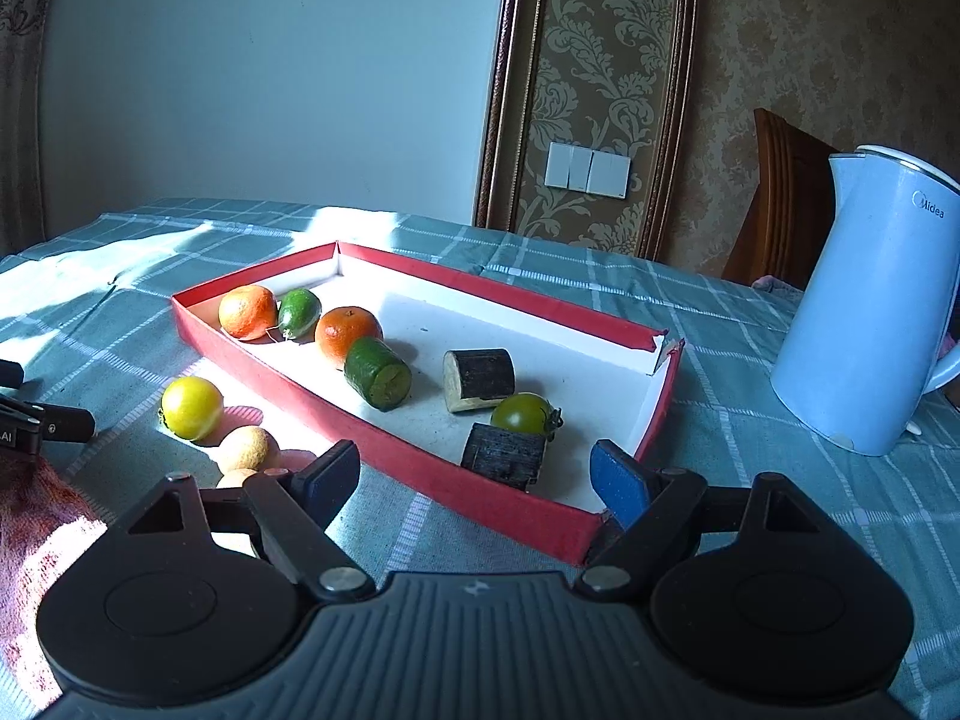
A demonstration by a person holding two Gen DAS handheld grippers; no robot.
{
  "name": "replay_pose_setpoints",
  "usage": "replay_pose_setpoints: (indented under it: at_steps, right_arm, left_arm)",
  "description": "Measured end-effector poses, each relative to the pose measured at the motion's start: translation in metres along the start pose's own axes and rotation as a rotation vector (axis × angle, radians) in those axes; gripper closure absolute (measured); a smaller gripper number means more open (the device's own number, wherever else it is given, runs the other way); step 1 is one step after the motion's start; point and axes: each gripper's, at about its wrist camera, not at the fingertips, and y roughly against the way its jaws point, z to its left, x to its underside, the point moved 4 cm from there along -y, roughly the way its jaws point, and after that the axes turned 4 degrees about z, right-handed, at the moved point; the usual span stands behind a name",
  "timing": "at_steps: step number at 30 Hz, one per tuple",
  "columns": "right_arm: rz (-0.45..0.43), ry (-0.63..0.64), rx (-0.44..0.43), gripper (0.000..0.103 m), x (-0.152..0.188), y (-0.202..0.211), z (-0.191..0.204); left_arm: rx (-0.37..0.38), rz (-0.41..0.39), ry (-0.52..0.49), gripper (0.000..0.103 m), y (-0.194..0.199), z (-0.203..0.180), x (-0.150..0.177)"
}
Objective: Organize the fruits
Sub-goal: 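Move the left gripper to the yellow-green round fruit and close on it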
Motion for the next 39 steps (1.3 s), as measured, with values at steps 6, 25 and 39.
replay_pose_setpoints:
  at_steps: [6, 25, 39]
  right_arm:
    - [0.02, -0.032, -0.007, 0.018, 0.005, -0.004, -0.007]
    - [0.034, -0.023, 0.008, 0.015, 0.009, -0.007, -0.007]
    - [0.035, -0.025, 0.011, 0.015, 0.009, -0.008, -0.007]
  left_arm:
    - [0.039, -0.076, -0.091, 0.0, 0.017, -0.036, -0.017]
    - [0.078, 0.002, -0.149, 0.009, -0.025, -0.079, -0.028]
    - [0.176, 0.059, -0.147, 0.046, -0.039, -0.087, -0.026]
